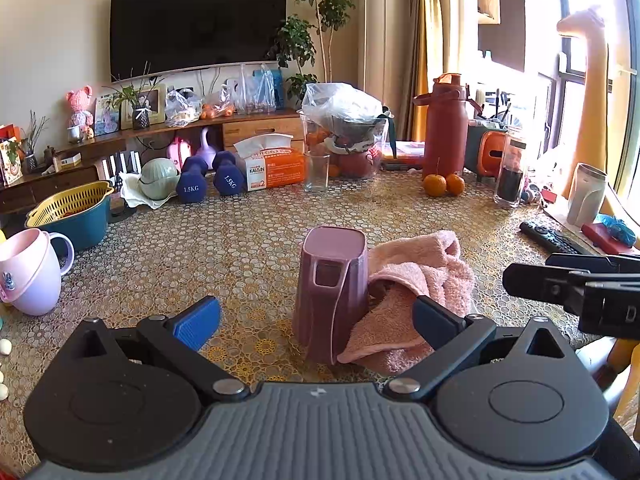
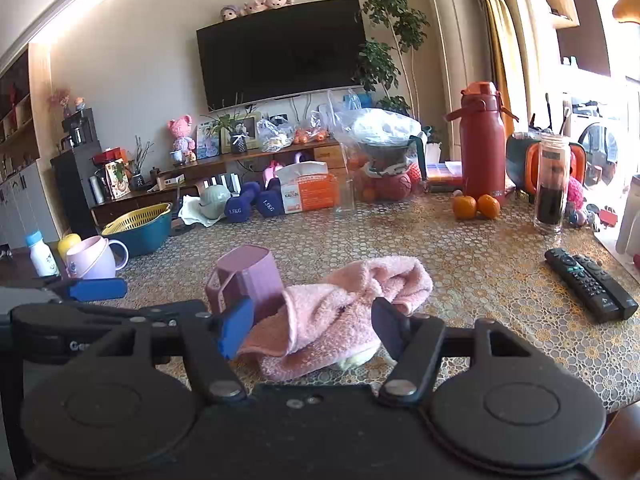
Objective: Clean container
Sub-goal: 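Grasp the pink towel edge with the right gripper while the left grips the mauve cup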
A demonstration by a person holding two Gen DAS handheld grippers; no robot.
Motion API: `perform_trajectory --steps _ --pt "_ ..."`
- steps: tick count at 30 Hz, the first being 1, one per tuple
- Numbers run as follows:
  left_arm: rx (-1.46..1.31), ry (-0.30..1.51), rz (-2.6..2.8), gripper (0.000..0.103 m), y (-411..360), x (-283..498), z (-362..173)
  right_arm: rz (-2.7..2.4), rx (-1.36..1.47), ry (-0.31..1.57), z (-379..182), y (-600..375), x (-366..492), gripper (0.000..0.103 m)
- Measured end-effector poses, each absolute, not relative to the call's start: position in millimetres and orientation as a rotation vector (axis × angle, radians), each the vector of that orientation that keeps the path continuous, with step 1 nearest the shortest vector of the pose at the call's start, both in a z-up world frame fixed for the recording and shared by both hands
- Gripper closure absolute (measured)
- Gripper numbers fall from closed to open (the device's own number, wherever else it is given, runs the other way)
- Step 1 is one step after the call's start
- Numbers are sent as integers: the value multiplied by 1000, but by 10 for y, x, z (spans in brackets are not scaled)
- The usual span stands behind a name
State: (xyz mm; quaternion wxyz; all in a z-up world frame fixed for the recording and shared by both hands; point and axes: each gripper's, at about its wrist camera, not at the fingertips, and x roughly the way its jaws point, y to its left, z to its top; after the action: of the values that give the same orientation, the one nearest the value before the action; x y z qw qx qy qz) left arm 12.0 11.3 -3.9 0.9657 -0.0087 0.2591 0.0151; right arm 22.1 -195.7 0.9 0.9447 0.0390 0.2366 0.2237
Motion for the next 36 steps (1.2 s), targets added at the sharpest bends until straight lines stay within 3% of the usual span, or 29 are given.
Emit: perform_trajectory --steps 19,26,36 --pt "-5 601 58 1 230 649 -229 490 -35 583 -207 -1956 1329 38" --pt "0 622 45 1 245 741 -278 516 -16 738 -532 -1745 1510 38" --pt "20 645 1 1 210 831 -354 552 72 809 -785 -1724 1565 34"
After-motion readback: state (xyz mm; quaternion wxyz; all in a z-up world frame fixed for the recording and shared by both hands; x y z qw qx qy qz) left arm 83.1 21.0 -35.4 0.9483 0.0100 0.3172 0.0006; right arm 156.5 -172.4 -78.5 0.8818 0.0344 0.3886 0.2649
